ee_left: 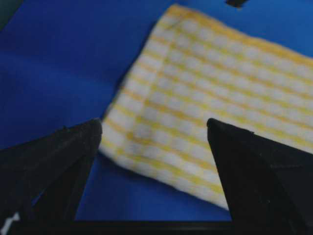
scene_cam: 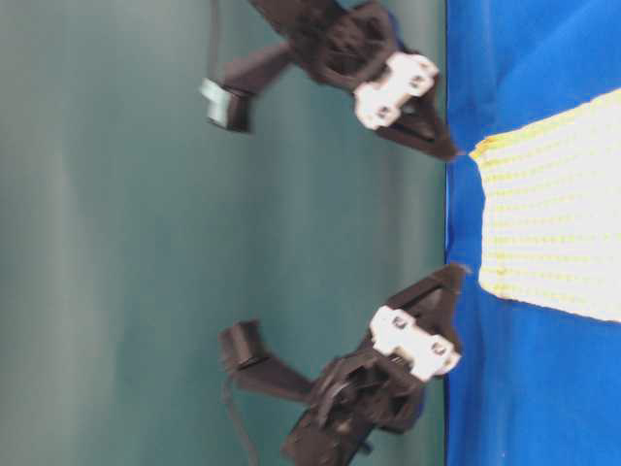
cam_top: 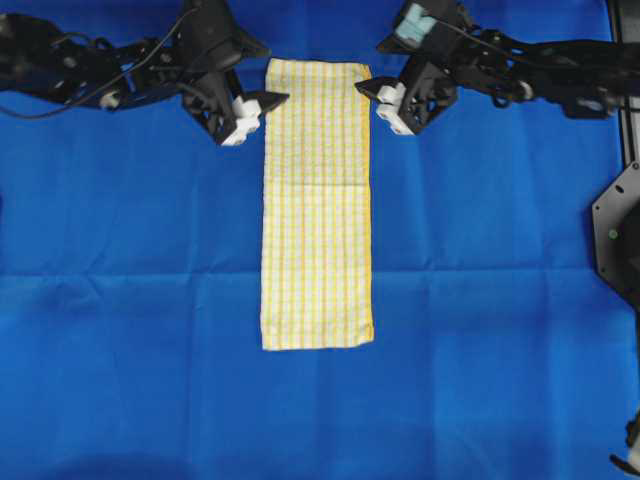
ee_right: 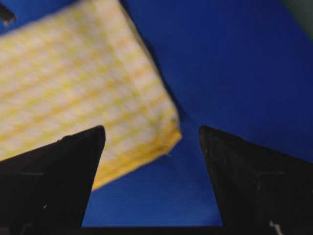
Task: Fold the yellow towel.
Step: 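Move both grippers to the strip's far end and pinch its corners, then lift the far end and fold it toward the near end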
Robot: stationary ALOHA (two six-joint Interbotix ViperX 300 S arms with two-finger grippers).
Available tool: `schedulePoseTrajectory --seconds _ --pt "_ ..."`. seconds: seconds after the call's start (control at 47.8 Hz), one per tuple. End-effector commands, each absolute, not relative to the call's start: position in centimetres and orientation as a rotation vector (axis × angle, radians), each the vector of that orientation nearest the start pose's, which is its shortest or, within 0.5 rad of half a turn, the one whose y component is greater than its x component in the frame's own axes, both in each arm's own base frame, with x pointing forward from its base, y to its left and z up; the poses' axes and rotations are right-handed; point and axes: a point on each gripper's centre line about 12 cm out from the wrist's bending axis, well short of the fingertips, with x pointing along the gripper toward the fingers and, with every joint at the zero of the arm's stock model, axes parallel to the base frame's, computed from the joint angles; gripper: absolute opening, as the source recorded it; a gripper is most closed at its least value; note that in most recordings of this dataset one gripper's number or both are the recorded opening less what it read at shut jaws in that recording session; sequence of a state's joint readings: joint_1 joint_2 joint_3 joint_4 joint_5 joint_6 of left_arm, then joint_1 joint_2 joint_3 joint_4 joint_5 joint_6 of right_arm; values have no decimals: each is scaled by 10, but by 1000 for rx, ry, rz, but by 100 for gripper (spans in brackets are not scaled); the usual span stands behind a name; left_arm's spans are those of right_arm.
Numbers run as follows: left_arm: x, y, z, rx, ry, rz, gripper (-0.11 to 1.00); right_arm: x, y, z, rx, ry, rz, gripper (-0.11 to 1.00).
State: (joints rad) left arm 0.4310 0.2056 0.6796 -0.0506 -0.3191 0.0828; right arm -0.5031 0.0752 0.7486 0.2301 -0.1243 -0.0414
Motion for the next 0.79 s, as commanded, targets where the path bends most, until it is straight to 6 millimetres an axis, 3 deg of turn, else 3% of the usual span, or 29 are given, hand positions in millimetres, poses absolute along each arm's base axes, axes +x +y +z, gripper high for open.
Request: schedulePoseTrajectory --seconds 0.0,0.251,0.377,0.669,0.774 --pt "378 187 110 -86 545 452 83 336 -195 125 353 623 -593 78" --pt "381 201 88 -96 553 477 81 343 -205 108 417 618 -640 78" --pt "382 205 81 -106 564 485 71 343 -207 105 449 604 -665 73" --pt "386 211 76 -98 568 490 8 343 -209 99 486 595 -694 14" --pt "386 216 78 -99 561 499 5 342 -210 99 484 580 -701 7"
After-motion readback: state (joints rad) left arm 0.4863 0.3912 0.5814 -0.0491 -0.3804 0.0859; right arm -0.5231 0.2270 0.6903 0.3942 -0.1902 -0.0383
